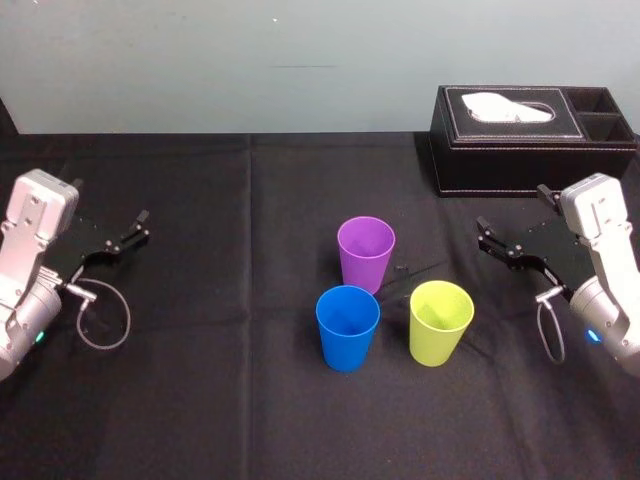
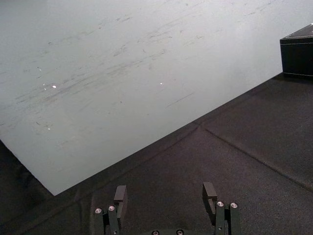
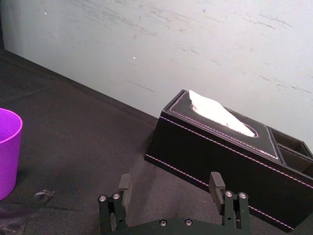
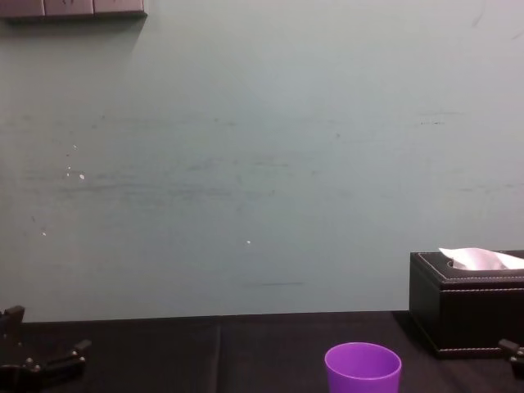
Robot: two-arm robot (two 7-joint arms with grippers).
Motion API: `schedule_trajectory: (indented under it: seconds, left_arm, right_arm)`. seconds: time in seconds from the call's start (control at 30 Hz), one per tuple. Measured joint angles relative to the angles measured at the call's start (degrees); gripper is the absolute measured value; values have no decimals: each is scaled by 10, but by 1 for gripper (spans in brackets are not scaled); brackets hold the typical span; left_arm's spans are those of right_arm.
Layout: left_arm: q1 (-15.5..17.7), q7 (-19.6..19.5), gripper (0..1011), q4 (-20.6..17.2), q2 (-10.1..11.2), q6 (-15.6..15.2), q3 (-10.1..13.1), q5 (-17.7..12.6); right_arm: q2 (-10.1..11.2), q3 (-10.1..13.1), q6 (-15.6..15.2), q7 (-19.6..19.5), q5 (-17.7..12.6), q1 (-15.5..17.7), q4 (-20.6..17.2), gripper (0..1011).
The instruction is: Stack the three plastic cups sequentially using one hand.
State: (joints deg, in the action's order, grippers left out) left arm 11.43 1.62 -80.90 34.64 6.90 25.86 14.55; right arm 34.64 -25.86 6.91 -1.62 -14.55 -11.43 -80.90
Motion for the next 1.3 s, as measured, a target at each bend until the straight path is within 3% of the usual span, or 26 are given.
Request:
schedule_trajectory:
  seconds: [1.3]
  left_arm:
    - [0,0,1011,0,0,0,0,0]
  right_arm:
    - [0,0,0,0,0,0,0,1004]
